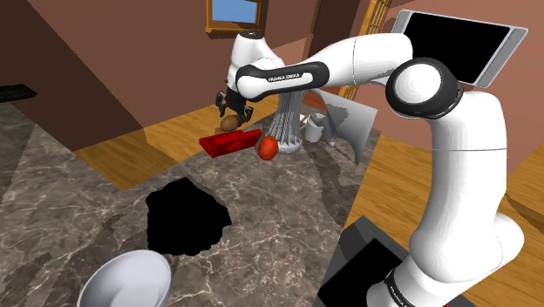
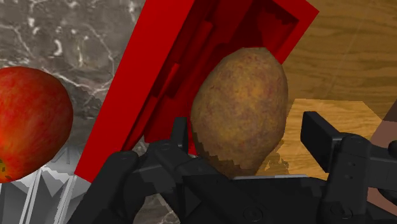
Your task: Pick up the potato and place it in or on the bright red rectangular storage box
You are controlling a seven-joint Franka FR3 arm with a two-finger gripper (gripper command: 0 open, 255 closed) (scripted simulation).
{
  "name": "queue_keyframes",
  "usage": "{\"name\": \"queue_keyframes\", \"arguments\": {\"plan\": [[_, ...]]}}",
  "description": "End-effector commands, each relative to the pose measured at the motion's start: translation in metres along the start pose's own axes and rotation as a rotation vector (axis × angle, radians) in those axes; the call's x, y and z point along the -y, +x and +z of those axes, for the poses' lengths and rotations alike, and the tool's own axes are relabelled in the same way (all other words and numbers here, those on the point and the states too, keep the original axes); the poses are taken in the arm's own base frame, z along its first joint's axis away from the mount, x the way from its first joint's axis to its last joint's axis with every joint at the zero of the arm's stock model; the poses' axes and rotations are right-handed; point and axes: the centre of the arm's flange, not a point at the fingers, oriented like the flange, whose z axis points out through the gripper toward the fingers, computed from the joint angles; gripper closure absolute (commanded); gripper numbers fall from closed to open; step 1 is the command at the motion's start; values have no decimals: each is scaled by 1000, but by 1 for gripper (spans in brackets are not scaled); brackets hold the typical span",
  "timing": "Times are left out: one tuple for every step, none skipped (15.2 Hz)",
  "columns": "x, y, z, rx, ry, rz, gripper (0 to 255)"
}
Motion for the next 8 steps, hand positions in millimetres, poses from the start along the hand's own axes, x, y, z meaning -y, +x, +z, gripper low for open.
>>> {"name": "queue_keyframes", "arguments": {"plan": [[0, 0, 0, 0, 0, 0, 0], [0, 0, 0, 0, 0, 0, 0], [0, 0, 0, 0, 0, 0, 0], [0, 0, 0, 0, 0, 0, 0], [0, 0, 0, 0, 0, 0, 0], [0, 0, -13, 0, 0, 0, 0], [0, 0, -26, 0, 0, 0, 0], [0, 0, -40, 0, 0, 0, 0]]}}
